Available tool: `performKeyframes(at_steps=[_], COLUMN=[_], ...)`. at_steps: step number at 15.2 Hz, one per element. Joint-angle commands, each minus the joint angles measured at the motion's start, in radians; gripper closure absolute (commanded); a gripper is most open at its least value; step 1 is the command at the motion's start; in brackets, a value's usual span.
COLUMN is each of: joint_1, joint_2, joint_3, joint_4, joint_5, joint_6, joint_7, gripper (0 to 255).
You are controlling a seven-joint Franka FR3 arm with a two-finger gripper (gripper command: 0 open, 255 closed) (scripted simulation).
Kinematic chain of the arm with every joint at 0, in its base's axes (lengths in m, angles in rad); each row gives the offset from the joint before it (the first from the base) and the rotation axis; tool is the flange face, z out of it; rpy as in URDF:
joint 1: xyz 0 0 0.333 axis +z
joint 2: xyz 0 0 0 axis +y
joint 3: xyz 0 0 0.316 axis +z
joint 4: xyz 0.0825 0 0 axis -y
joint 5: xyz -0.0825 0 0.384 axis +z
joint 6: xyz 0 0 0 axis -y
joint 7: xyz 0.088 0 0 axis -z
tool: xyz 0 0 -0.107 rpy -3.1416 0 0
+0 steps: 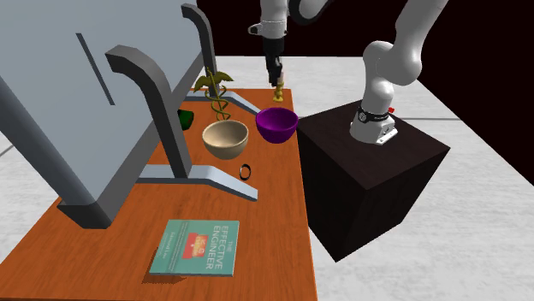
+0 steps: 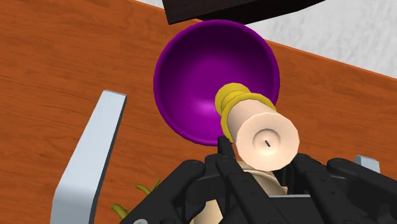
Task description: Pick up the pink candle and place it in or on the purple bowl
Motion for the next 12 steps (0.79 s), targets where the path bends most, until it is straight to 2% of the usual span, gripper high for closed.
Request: performKeyframes(at_steps=[1, 12], joint_1=[-0.006, -0.002], joint_2=[0.003, 0.09], joint_3=[-0.01, -0.023], joint_4=[-0.021, -0.101], joint_5=[-0.004, 0.008], joint_6=[0.024, 0.19], joint_7=[-0.014, -0.028], gripper=[255, 255])
